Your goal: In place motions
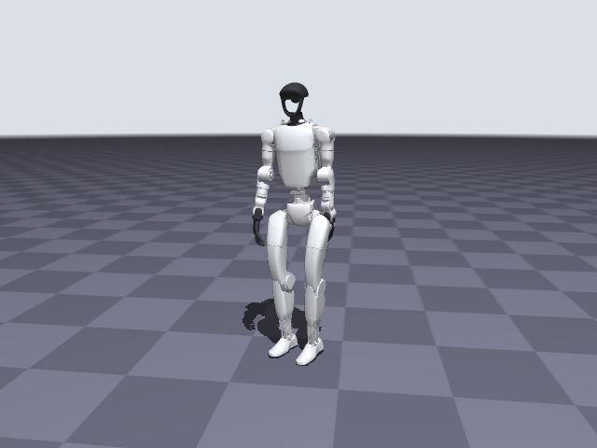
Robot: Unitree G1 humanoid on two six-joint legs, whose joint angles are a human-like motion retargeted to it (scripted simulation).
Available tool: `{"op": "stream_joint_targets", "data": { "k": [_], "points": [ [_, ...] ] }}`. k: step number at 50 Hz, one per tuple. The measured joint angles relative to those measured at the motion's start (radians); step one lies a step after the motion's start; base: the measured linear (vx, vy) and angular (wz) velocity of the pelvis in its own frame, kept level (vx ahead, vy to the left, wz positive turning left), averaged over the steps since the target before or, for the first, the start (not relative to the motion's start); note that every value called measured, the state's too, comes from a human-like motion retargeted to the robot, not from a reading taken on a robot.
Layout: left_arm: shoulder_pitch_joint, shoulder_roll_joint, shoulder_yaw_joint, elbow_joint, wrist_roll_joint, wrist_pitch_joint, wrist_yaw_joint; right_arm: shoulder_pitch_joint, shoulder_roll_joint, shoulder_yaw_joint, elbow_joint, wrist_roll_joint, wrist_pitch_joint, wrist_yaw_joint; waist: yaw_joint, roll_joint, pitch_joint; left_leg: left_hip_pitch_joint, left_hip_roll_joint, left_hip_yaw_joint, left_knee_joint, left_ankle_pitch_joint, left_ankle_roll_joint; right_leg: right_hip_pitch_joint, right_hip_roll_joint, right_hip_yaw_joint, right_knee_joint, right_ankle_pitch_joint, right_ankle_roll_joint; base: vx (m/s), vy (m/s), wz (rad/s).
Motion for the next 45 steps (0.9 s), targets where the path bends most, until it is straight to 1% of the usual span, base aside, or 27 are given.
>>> {"op": "stream_joint_targets", "data": {
  "k": [1,2,3,5,7,10,13,20,25,30,32,35,38,40,42,43,45],
  "points": [
    [0.002,-0.001,-0.006,-0.004,0.007,-0.002,0.002,0.005,-0.001,-0.002,0.012,0.007,0.002,-0.002,-0.016,0.002,-0.004,0.003,-0.005,-0.024,-0.006,0.023,0.003,0.008,0.0,0.008,-0.008,0.007,0.005,0.19,0.2,-0.79],
    [0.003,-0.002,-0.01,-0.008,0.013,-0.003,0.002,0.007,-0.003,-0.004,0.028,0.013,0.004,-0.006,-0.033,0.005,-0.01,0.008,-0.005,-0.021,-0.003,0.023,0.009,0.014,-0.001,0.014,-0.018,0.016,0.01,0.18,0.19,-0.46],
    [0.003,-0.003,-0.009,-0.013,0.017,-0.004,-0.002,0.006,-0.005,-0.006,0.049,0.018,0.009,-0.013,-0.055,0.008,-0.018,0.017,0.004,0.037,0.018,-0.02,0.024,0.016,-0.004,0.015,-0.028,0.027,0.017,0.16,0.17,-0.75],
    [-0.001,-0.005,0.008,-0.013,0.022,-0.006,-0.009,0.007,-0.004,-0.003,0.092,0.034,0.019,-0.046,-0.051,0.01,-0.02,0.051,0.031,0.131,0.015,-0.057,0.03,0.032,0.002,0.039,-0.044,0.047,0.031,0.13,0.19,-1.33],
    [-0.006,-0.004,0.03,-0.007,0.02,-0.006,-0.012,0.016,0.001,-0.007,0.131,0.067,0.028,-0.094,-0.067,0.01,-0.027,0.079,0.03,0.123,-0.01,-0.067,0.035,0.036,-0.001,0.045,-0.039,0.055,0.042,0.07,0.21,-1.14],
    [-0.012,0.004,0.06,0.001,0.016,-0.005,-0.012,0.022,0.005,-0.02,0.206,0.137,0.027,-0.146,-0.063,0.003,-0.043,0.115,0.031,0.173,-0.05,-0.083,0.046,0.018,0.005,0.09,-0.014,0.064,0.036,0.07,0.12,-1.13],
    [-0.011,0.018,0.068,0.01,0.001,-0.002,-0.007,0.041,0.01,-0.042,0.252,0.164,0.03,-0.146,-0.047,-0.01,-0.049,0.155,0.026,0.209,-0.09,-0.094,0.047,0.009,0.013,0.139,0.01,0.068,0.035,0.08,0.1,-0.87],
    [-0.014,0.024,0.089,0.021,-0.019,0.017,-0.014,0.072,0.002,-0.051,0.308,0.141,0.044,-0.172,-0.078,0.003,-0.059,0.185,0.007,0.202,-0.112,-0.129,0.06,0.018,0.008,0.145,0.008,0.071,0.051,0.02,0.09,-0.09],
    [-0.004,0.019,0.084,0.004,0.007,0.01,-0.03,0.073,-0.003,-0.05,0.314,0.142,0.051,-0.175,-0.06,0.012,-0.066,0.166,0.007,0.184,-0.093,-0.151,0.047,0.017,0.006,0.145,0.017,0.063,0.052,-0.02,0.1,0.06],
    [-0.005,0.019,0.061,0.007,0.036,0.012,-0.029,0.07,0.004,-0.054,0.276,0.15,0.044,-0.158,-0.06,0.029,-0.067,0.125,0.017,0.115,-0.064,-0.154,0.022,0.023,0.005,0.065,0.071,0.018,0.038,-0.03,-0.01,0.91],
    [-0.014,0.018,0.058,0.016,0.043,0.015,-0.031,0.07,0.007,-0.054,0.246,0.146,0.041,-0.145,-0.075,0.042,-0.062,0.105,0.022,0.061,-0.049,-0.15,0.008,0.023,0.013,0.065,0.096,0.016,0.023,-0.02,-0.08,1.72],
    [-0.021,0.016,0.058,0.023,0.049,0.014,-0.033,0.067,0.011,-0.046,0.205,0.133,0.034,-0.128,-0.097,0.055,-0.054,0.077,0.026,-0.023,-0.034,-0.138,-0.015,0.007,0.047,0.193,0.137,0.033,0.013,-0.05,-0.1,2.0],
    [-0.021,0.019,0.053,0.026,0.056,0.012,-0.038,0.061,0.008,-0.043,0.171,0.11,0.028,-0.124,-0.123,0.066,-0.054,0.046,0.014,-0.112,-0.024,-0.127,-0.034,-0.011,0.081,0.374,0.157,0.055,0.047,-0.08,-0.1,2.33],
    [-0.022,0.023,0.047,0.024,0.062,0.013,-0.042,0.054,0.002,-0.043,0.151,0.099,0.025,-0.121,-0.136,0.076,-0.053,0.021,0.003,-0.176,-0.015,-0.12,-0.048,-0.013,0.082,0.429,0.155,0.043,0.072,-0.13,-0.1,2.44],
    [-0.026,0.029,0.044,0.017,0.068,0.013,-0.041,0.045,-0.007,-0.046,0.138,0.098,0.021,-0.121,-0.131,0.076,-0.044,0.0,-0.018,-0.232,-0.011,-0.106,-0.06,0.002,0.062,0.377,0.133,0.002,0.074,-0.2,-0.1,2.3],
    [-0.031,0.033,0.044,0.013,0.07,0.012,-0.041,0.038,-0.011,-0.049,0.135,0.101,0.021,-0.121,-0.126,0.074,-0.036,-0.009,-0.032,-0.259,-0.011,-0.095,-0.067,0.012,0.051,0.319,0.115,-0.024,0.051,-0.25,-0.07,2.19],
    [-0.036,0.038,0.041,0.002,0.071,0.01,-0.038,0.03,-0.021,-0.054,0.139,0.109,0.02,-0.122,-0.087,0.04,-0.024,-0.018,-0.077,-0.287,-0.024,-0.071,-0.067,0.033,0.021,0.243,0.071,-0.028,0.025,-0.28,-0.09,1.86]
  ]
}}
